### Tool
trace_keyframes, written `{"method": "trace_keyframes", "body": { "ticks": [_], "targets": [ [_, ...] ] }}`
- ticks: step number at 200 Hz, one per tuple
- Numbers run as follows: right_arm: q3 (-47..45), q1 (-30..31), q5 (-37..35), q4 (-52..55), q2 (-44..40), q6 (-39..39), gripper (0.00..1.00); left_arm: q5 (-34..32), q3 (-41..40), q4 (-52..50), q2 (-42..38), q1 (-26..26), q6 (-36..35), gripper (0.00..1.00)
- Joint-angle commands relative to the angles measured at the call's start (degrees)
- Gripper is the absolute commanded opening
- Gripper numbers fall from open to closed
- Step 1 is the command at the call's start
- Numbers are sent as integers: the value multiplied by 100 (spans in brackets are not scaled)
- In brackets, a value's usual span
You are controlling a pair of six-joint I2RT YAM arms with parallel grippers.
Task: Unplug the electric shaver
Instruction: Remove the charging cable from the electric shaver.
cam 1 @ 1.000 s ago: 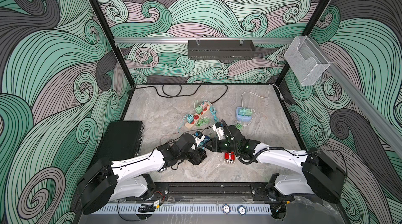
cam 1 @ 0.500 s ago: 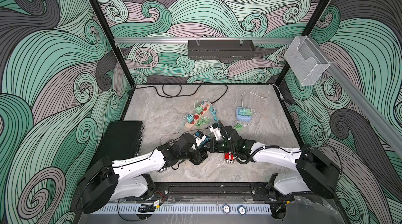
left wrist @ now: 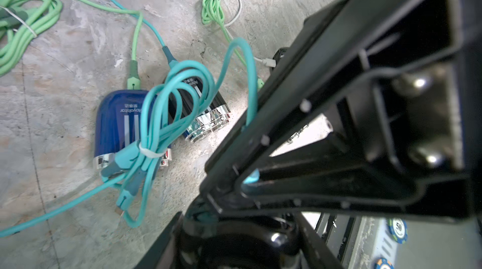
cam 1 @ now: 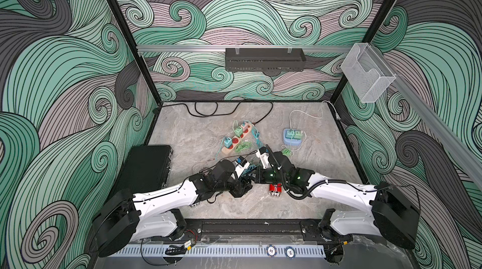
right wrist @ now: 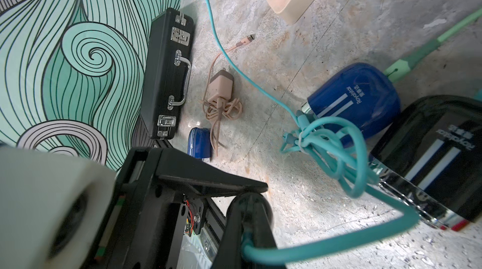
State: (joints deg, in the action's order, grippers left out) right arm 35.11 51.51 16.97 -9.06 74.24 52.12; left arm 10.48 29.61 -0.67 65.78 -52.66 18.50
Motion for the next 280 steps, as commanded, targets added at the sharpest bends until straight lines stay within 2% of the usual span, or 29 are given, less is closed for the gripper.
{"method": "trace_keyframes", "body": {
  "ticks": [1,16,30,54,123,168,211,239,257,280],
  "targets": [
    [7,-142,165,-485,-30,214,7,-187,-208,-624,-155,-16,34,34],
    [297,-104,-132,247,-49,-170,7,-216,-277,-688,-251,-19,70,34],
    [612,-9,-716,1048,-75,-622,6,-241,-351,-729,-331,-33,120,34],
    [671,9,-1054,1251,-167,-810,6,-248,-433,-746,-416,-73,186,33],
    [268,-249,190,-416,-15,186,6,-480,-416,-650,-165,-310,187,33],
    [351,-404,161,-63,-125,169,6,-543,-482,-728,-167,-371,206,32],
    [787,-321,-557,1348,-431,-738,6,-572,-490,-856,-215,-421,281,31],
    [715,-317,-804,1530,-695,-949,6,-599,-498,-858,-188,-484,360,31],
    [559,-385,-642,1294,-820,-805,6,-632,-525,-865,-188,-517,391,31],
    [403,-516,-40,742,-749,-481,6,-670,-519,-926,-230,-543,411,31]
  ]
}}
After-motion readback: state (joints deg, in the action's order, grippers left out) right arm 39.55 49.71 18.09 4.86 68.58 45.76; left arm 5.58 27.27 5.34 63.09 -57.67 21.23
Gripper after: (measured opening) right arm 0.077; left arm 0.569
